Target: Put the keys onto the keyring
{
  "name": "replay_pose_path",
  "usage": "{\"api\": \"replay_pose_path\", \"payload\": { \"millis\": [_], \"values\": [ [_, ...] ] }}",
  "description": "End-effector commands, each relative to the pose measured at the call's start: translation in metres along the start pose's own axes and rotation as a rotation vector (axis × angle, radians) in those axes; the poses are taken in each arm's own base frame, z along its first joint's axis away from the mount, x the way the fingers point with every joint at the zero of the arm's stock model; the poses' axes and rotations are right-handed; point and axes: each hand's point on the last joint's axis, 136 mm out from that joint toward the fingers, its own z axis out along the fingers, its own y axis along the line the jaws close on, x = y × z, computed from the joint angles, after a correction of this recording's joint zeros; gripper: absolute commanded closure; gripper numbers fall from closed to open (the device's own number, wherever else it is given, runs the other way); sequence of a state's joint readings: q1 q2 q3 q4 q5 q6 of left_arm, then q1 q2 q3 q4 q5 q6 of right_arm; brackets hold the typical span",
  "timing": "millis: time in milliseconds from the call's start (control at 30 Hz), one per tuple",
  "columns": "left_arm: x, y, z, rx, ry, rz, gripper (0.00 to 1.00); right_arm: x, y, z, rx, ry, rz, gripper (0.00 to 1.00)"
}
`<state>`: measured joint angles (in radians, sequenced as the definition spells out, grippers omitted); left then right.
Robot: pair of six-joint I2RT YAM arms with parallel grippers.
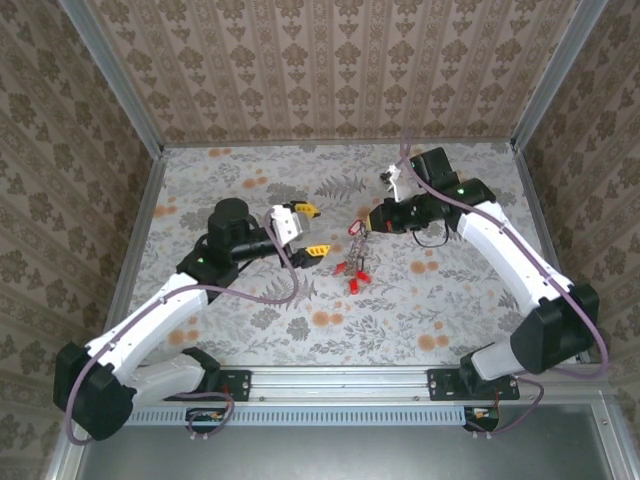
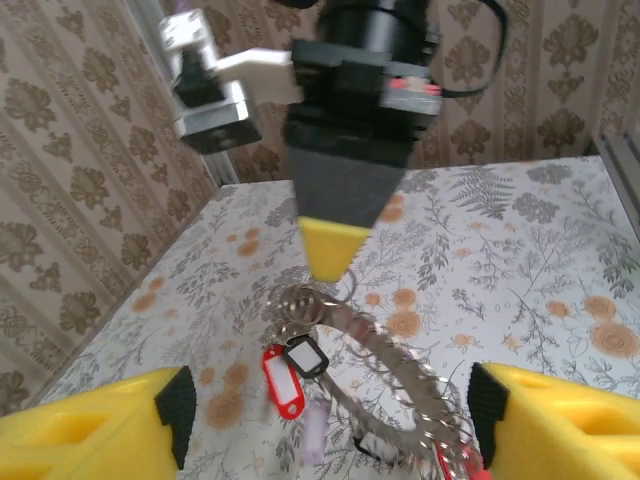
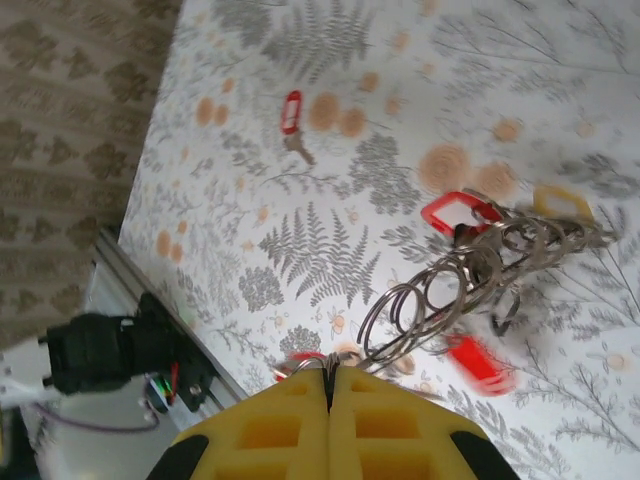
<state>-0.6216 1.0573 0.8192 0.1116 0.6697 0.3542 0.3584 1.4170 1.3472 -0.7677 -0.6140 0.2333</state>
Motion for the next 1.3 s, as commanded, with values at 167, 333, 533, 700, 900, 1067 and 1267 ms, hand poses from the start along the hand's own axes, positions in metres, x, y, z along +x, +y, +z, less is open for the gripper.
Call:
{"api": "replay_pose_path", "payload": {
  "millis": [167, 333, 533, 700, 900, 1067, 1267],
  "values": [
    [-0.009, -0.013, -0.015, 0.095, -0.025, -0.082, 0.57, 0.016, 0.091, -0.029, -0.264, -0.250, -0.720, 1.00],
    [-0.009, -0.031, -0.015, 0.184, -0.023, -0.071, 0.57, 0.028, 0.115, -0.032, -0.311, -0.296, -0.915, 1.00],
    [-0.004, -0.049, -0.002, 0.270, -0.003, -0.059, 0.56, 0.033, 0.128, -0.028, -0.288, -0.303, -1.021, 1.00],
    [-0.008, -0.050, 0.004, 0.273, -0.013, -0.047, 0.59, 0.036, 0.132, -0.023, -0.277, -0.288, -1.076, 1.00],
    [-0.007, -0.055, 0.003, 0.294, -0.010, -0.038, 0.67, 0.036, 0.132, -0.015, -0.266, -0.279, -1.095, 1.00],
    [-0.008, -0.057, 0.007, 0.301, -0.020, -0.046, 0.70, 0.034, 0.131, -0.011, -0.255, -0.283, -1.099, 1.00],
    [-0.009, -0.062, 0.013, 0.313, -0.030, -0.059, 0.70, 0.029, 0.127, -0.008, -0.213, -0.300, -1.091, 1.00]
  ]
}}
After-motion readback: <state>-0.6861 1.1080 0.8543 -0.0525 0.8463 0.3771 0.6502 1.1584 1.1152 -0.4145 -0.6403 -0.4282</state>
